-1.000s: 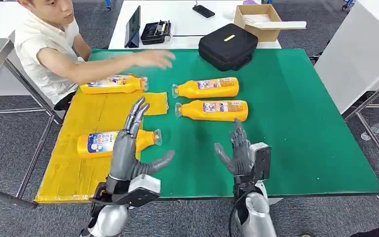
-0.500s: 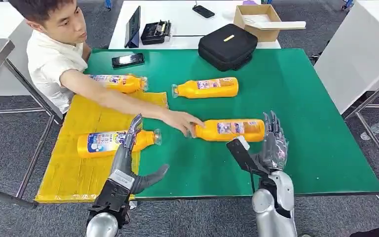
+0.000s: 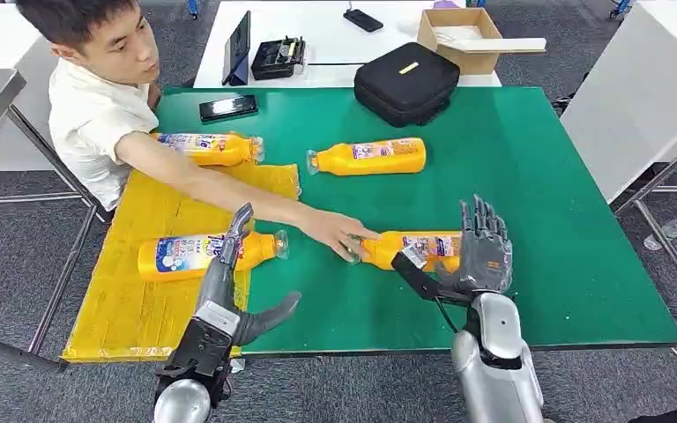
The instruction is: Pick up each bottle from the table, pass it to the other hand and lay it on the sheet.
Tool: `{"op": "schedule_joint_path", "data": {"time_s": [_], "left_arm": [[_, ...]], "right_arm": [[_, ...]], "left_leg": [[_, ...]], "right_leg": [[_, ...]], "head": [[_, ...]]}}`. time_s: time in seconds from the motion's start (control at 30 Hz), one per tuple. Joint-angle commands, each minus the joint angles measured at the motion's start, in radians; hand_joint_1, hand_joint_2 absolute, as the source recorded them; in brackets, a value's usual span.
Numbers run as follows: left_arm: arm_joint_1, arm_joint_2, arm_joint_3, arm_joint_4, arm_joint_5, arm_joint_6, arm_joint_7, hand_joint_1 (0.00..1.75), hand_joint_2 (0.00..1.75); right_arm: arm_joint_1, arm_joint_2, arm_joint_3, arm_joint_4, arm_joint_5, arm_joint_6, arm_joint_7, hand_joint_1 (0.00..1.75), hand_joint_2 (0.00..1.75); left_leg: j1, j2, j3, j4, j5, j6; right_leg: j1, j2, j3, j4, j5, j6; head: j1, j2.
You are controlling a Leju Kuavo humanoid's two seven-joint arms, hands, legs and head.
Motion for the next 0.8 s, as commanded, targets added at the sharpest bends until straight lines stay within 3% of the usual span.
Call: {"op": "schedule_joint_path", "data": {"time_s": [0.03, 0.37, 0.53, 0.8], "left_arm": [[-0.020, -0.064, 0.005, 0.099, -0.021, 0.013, 0.034, 0.00, 1.75], [-0.024, -0.063, 0.002, 0.106, -0.028, 0.012, 0.038, 0.00, 1.75], [-0.034, -0.066, -0.002, 0.118, -0.026, 0.012, 0.037, 0.00, 1.75], [-0.045, -0.065, -0.012, 0.129, -0.025, 0.011, 0.040, 0.00, 1.75]], "right_arm": [[-0.115, -0.046, 0.003, 0.266, -0.017, 0.101, 0.025, 0.00, 1.75], [-0.138, -0.054, -0.006, 0.303, -0.012, 0.103, 0.033, 0.00, 1.75], [-0.206, -0.088, -0.027, 0.426, 0.000, 0.117, 0.054, 0.00, 1.75], [-0.262, -0.155, 0.072, 0.544, 0.000, 0.109, 0.128, 0.00, 1.75]], "left_leg": [[0.001, 0.004, 0.005, -0.001, -0.001, 0.001], [0.000, 0.001, 0.002, 0.000, -0.001, 0.001], [0.000, 0.001, 0.002, 0.000, 0.000, 0.001], [0.001, 0.002, 0.002, 0.000, -0.001, 0.001]], "right_leg": [[0.002, 0.001, 0.005, -0.003, 0.001, -0.004], [0.001, 0.000, 0.002, -0.001, 0.000, -0.002], [0.001, 0.000, 0.002, -0.001, 0.000, -0.002], [0.001, 0.000, 0.003, -0.002, 0.000, -0.003]], "head": [[0.000, 0.000], [0.000, 0.000], [0.000, 0.000], [0.000, 0.000]]}}
